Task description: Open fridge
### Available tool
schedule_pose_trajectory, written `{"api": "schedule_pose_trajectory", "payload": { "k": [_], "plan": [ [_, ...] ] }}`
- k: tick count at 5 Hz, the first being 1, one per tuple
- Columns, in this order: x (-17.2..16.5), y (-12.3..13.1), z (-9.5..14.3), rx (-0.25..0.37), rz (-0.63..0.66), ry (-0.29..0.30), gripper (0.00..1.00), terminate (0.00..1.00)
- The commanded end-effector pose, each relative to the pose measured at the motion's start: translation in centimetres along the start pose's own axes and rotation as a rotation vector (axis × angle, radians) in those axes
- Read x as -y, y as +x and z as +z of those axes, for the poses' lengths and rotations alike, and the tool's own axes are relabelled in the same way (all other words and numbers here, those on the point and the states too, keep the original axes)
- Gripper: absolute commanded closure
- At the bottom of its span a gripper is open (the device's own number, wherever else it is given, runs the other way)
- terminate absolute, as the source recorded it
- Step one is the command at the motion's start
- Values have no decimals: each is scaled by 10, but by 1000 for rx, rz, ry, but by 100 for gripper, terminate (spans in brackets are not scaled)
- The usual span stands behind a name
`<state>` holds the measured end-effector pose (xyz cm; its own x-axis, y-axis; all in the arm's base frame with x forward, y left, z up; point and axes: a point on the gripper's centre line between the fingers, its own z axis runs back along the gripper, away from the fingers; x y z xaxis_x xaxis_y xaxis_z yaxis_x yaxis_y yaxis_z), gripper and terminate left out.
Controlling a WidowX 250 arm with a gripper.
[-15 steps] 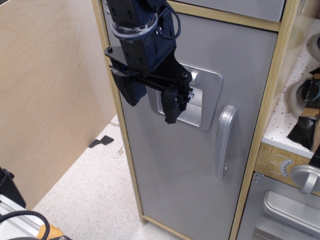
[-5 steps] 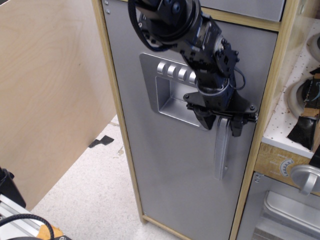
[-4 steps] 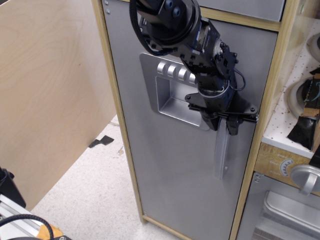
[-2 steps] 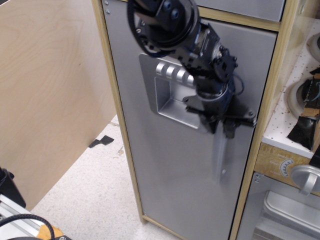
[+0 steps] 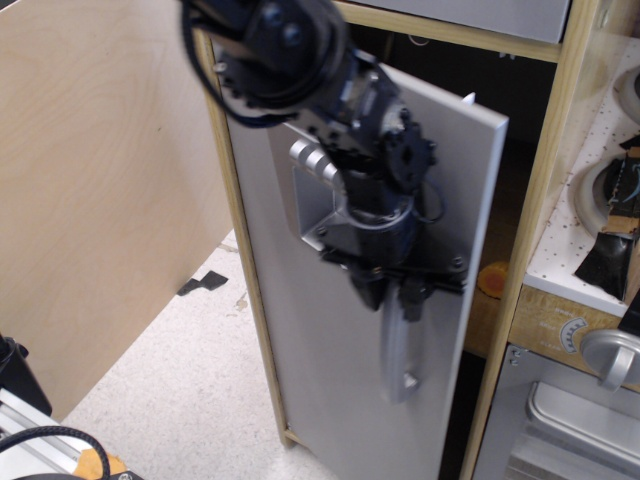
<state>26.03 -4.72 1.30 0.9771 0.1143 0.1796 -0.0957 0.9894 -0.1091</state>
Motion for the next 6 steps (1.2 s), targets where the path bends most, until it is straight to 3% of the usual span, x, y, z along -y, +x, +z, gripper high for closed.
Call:
{"api": "schedule_pose_trajectory", "payload": {
  "k": [1, 2, 3, 4, 5, 6],
  "plan": [
    [17, -21, 27, 11, -79, 20, 0, 0],
    [36, -24, 22, 13, -107, 1, 0, 0],
    [60, -13, 19, -31, -155, -39, 0, 0],
    [96, 4, 21, -65, -167, -34, 0, 0],
    [123, 21, 24, -85, -224, -108, 0, 0],
    [143, 35, 23, -52, -228, -100, 0, 0]
  ]
}}
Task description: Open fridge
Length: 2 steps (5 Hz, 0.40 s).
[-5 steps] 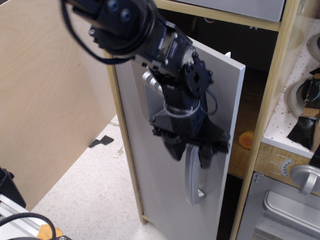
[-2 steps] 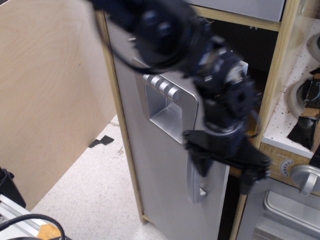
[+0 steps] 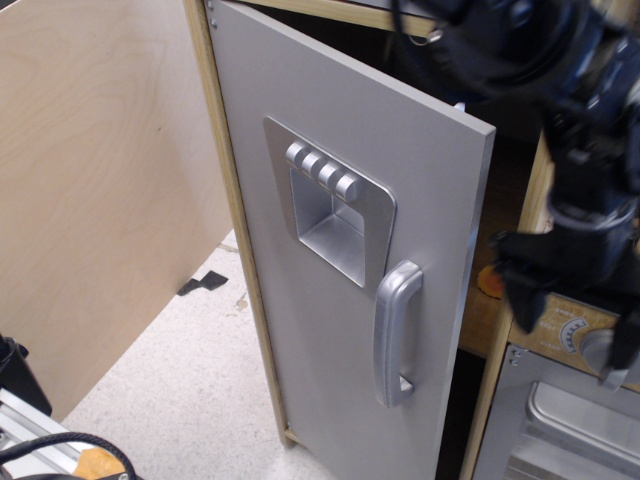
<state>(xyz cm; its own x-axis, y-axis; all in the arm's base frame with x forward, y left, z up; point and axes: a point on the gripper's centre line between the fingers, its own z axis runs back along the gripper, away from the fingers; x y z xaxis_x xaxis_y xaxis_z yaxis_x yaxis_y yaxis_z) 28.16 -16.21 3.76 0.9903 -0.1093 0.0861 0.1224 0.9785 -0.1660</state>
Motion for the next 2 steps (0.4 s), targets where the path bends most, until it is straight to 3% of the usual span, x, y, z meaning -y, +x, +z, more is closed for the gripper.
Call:
{"api": "schedule_pose_trajectory", "payload": {
  "k": [1, 2],
  "plan": [
    [-1, 45, 12, 133, -127, 33, 0, 0],
    [-29, 50, 14, 148, -161, 69, 0, 0]
  ]
}}
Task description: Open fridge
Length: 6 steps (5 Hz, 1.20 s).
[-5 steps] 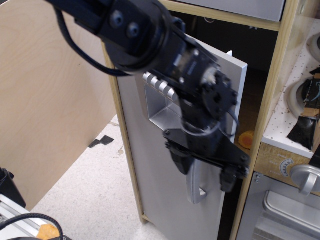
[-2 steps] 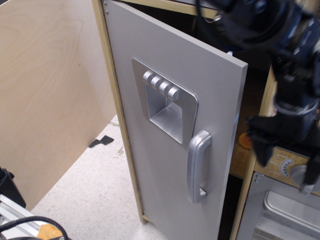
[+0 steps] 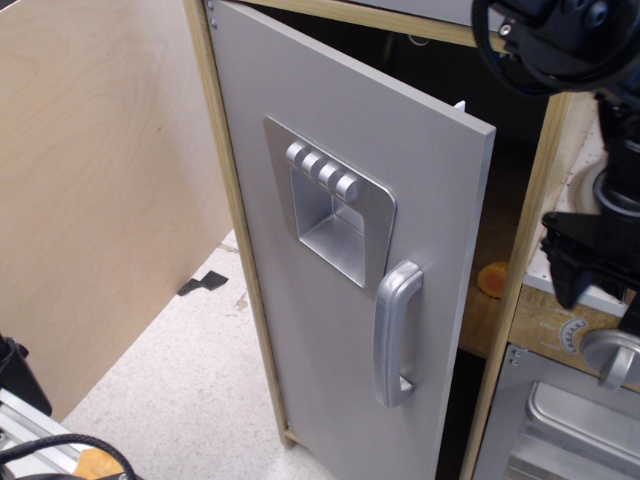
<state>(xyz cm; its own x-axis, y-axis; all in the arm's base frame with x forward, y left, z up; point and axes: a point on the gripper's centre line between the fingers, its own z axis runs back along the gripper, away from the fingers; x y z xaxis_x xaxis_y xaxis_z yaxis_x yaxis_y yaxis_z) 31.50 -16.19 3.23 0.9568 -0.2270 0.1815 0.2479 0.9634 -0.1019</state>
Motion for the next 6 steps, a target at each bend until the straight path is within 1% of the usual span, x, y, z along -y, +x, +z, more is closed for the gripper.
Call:
{"api": "schedule_pose_trajectory", "payload": {
  "k": [1, 3, 4, 5, 6],
  "plan": [
    [-46, 9, 24, 49, -36, 39, 0, 0],
    [-54, -18, 42, -24, 6, 35, 0, 0],
    [-51, -35, 52, -43, 51, 42, 0, 0],
    [-37, -52, 65, -66, 121, 64, 0, 0],
    [-33, -66, 66, -81, 148, 67, 0, 0]
  ]
}}
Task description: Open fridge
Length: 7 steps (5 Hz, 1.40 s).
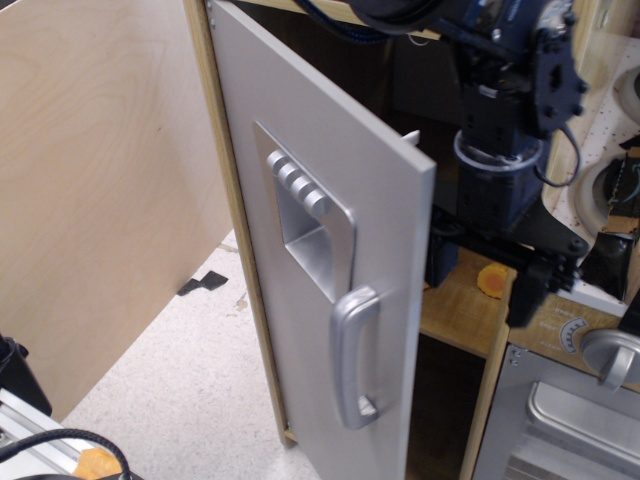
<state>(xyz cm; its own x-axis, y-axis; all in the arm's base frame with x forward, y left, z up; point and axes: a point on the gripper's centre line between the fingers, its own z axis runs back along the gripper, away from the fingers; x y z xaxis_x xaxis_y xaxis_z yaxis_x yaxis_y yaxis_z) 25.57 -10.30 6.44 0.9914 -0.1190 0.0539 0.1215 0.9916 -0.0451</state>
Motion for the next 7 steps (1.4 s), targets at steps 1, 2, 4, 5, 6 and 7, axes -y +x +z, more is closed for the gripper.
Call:
{"api": "schedule_pose_trajectory", "payload": {
  "k": [1, 2, 4, 5, 6, 7],
  "plan": [
    [-6, -14, 18, -34, -9, 36, 0, 0],
    [-25, -24, 17, -55, -33, 67, 0, 0],
    [-66, -30, 35, -77, -74, 94, 0, 0],
    [-94, -30, 35, -43, -90, 109, 0, 0],
    [-118, -27, 37, -27, -101, 120, 0, 0],
    [-140, -28, 35, 11, -116, 137, 0, 0]
  ]
}}
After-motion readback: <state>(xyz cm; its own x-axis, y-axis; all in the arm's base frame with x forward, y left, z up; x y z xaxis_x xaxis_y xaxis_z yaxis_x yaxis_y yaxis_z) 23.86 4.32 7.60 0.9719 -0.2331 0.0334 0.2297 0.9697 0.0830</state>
